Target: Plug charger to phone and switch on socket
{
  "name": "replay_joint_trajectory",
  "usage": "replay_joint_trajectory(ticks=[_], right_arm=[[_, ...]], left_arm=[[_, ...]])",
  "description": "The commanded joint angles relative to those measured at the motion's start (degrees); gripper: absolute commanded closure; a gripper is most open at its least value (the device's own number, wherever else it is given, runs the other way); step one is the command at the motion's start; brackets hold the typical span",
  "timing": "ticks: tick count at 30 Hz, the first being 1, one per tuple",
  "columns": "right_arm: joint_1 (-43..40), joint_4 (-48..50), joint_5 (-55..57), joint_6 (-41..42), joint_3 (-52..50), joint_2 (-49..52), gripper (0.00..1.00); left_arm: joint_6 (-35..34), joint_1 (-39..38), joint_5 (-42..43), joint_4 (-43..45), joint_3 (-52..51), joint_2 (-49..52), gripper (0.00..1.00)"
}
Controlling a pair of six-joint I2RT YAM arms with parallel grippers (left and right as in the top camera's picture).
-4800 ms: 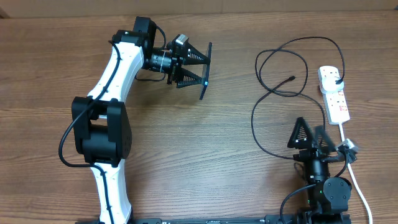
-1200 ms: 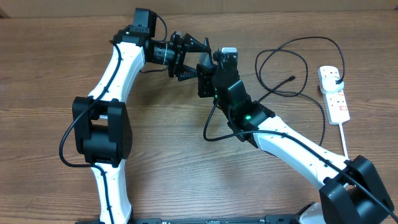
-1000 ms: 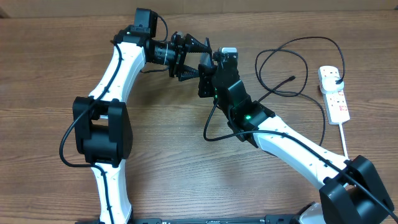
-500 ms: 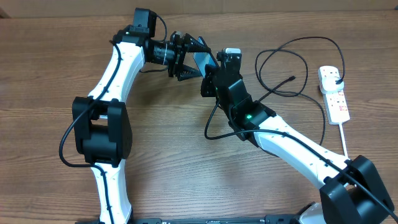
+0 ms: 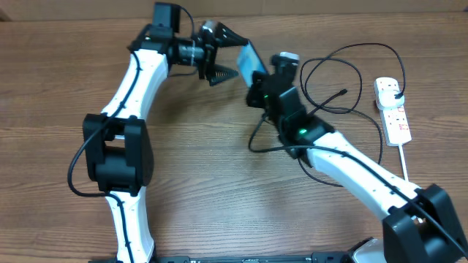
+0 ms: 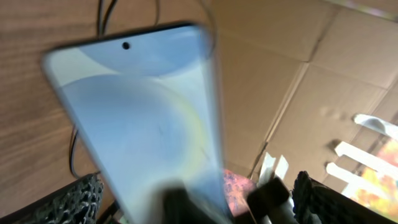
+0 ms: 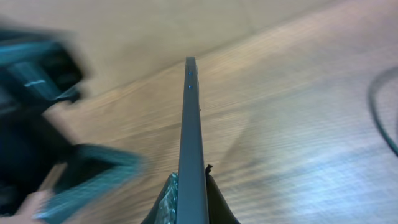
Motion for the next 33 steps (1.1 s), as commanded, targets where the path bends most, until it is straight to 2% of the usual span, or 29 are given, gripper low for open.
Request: replay_joint_trajectory(ticks=[1, 5, 8, 10, 13, 16, 21, 28, 33], right_arm=[[-5.99, -1.6, -8.41, 9.35, 0.63, -6.21, 0.96], [-12.7, -5.51, -25.86, 16.28, 0.63, -9.49, 0.96], [-15.5, -8.59, -35.41, 19.78, 0.63, -9.7, 0.96], [-16.39, -11.72, -40.59, 22.38, 0.2, -9.7, 0.96], [-16.11, -12.61, -44.46, 22.75, -0.79, -9.68, 0.96], [-14.12, -12.59, -45.03, 25.07, -1.11, -9.68, 0.96], [-9.33, -10.88, -43.28, 32.06, -1.16, -9.66, 0.96], [-4.98, -11.15, -38.27, 42.62, -1.16, -9.66, 0.96], [-4.76, -11.3, -34.12, 45.05, -1.16, -9.66, 0.96]], left_arm=[[2.93, 4.17, 3.1, 0.2, 1.29, -2.14, 0.0], [10.54, 7.06, 1.55, -3.74, 1.29, -5.14, 0.0], [19.34, 8.48, -3.72, -13.03, 1.29, -8.39, 0.0], [27.32, 8.96, -11.89, -23.93, 1.29, -11.3, 0.0], [32.72, 8.96, -17.77, -33.81, 1.29, -13.6, 0.0], [35.58, 8.76, -19.65, -40.72, 1.29, -14.75, 0.0], [33.81, 6.12, -19.65, -43.93, 0.42, -14.71, 0.0], [20.33, -2.08, -24.79, -39.85, -0.33, -14.69, 0.0], [15.17, -5.14, -31.01, -39.56, -0.33, -14.67, 0.0]])
